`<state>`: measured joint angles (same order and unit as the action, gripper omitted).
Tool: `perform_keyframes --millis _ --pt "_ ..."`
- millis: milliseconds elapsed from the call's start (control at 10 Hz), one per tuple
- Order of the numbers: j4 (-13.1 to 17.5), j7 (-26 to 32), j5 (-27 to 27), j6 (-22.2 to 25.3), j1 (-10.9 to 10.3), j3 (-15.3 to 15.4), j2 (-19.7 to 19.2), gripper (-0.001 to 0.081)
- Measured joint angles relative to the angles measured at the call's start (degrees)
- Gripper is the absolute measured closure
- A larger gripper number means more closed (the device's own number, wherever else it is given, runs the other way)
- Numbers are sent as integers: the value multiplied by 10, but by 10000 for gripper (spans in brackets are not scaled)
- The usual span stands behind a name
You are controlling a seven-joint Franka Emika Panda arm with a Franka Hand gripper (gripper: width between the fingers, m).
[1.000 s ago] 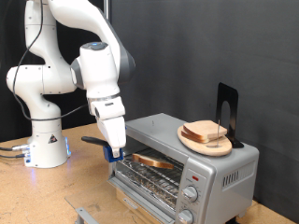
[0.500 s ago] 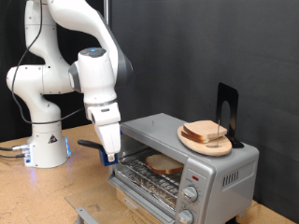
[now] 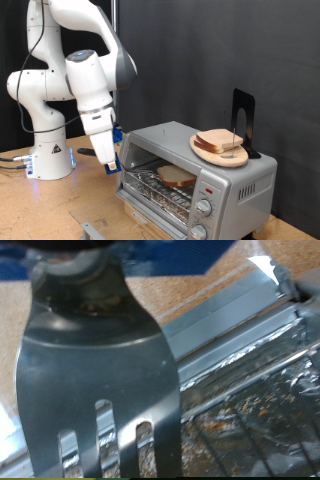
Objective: Make a piece of toast with the oven
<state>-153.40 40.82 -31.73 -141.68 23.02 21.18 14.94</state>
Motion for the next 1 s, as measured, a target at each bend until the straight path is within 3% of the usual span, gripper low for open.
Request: perform_keyframes --millis 200,400,600,1000 --pt "-17 -7 0 25 16 -17 22 337" --pt "-26 -8 0 25 19 -22 31 337" --pt "-25 28 -50 27 15 -34 33 337" --pt "-17 101 -112 124 16 -105 93 337"
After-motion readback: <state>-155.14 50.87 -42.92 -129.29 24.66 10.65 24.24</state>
